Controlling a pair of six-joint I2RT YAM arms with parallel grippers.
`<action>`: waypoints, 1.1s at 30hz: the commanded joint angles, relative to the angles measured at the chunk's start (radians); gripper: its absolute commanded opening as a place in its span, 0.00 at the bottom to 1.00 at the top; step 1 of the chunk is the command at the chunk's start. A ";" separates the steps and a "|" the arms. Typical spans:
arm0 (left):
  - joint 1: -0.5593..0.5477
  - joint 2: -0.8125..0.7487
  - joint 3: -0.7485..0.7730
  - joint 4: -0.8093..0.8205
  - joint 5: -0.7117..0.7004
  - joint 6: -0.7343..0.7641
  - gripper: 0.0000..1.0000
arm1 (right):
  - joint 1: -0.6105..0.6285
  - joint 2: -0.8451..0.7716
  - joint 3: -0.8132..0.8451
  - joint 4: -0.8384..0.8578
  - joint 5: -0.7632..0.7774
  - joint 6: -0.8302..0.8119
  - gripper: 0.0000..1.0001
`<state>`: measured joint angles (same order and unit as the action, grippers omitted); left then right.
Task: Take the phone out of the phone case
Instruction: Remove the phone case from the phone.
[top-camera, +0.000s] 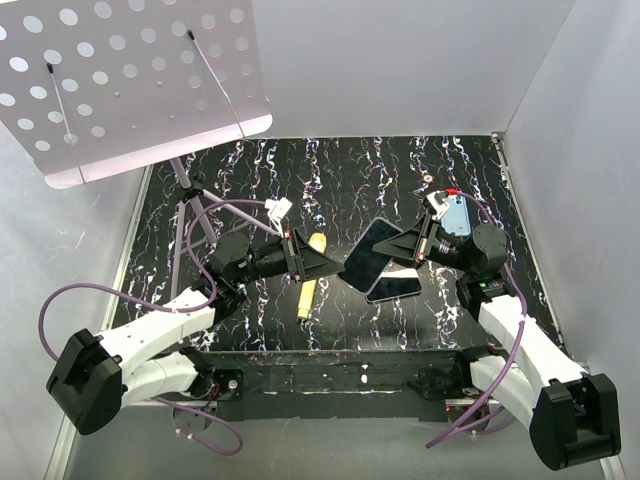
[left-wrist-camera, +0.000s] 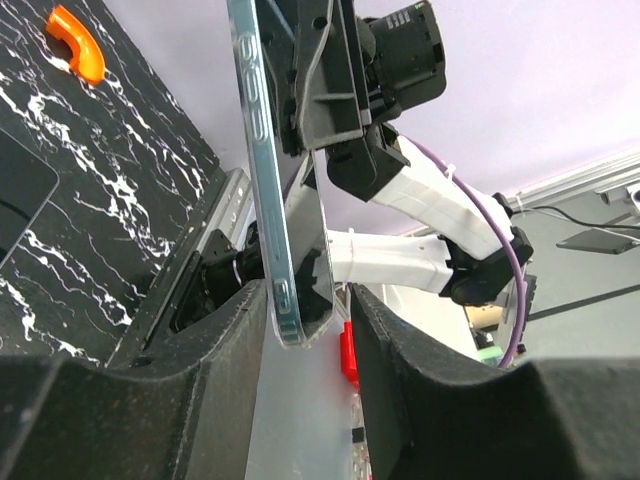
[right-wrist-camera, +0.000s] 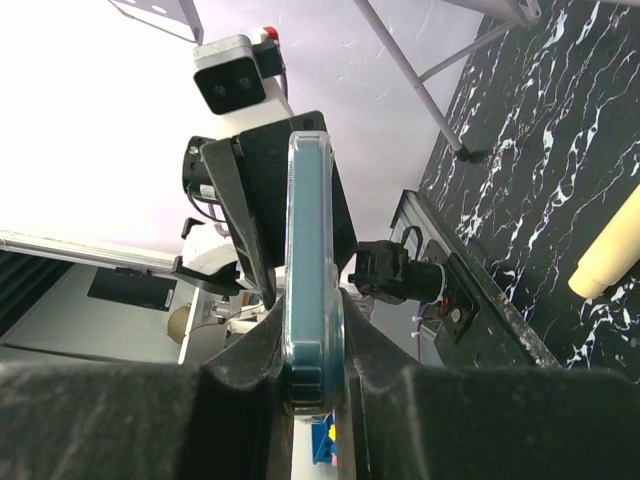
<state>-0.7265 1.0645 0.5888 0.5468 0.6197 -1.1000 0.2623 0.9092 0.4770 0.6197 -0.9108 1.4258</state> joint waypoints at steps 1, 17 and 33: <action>-0.008 -0.024 -0.026 0.061 0.040 -0.034 0.36 | -0.003 -0.020 0.052 0.115 0.056 -0.011 0.01; -0.005 0.210 0.034 0.652 0.343 -0.155 0.00 | -0.001 0.017 0.074 0.254 -0.036 0.103 0.01; -0.016 0.396 0.238 0.995 0.581 -0.123 0.00 | 0.026 0.141 0.040 0.830 -0.048 0.599 0.01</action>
<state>-0.7151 1.4605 0.7586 1.2984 1.1316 -1.3163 0.2321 1.0130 0.4973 1.2041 -0.9977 1.7718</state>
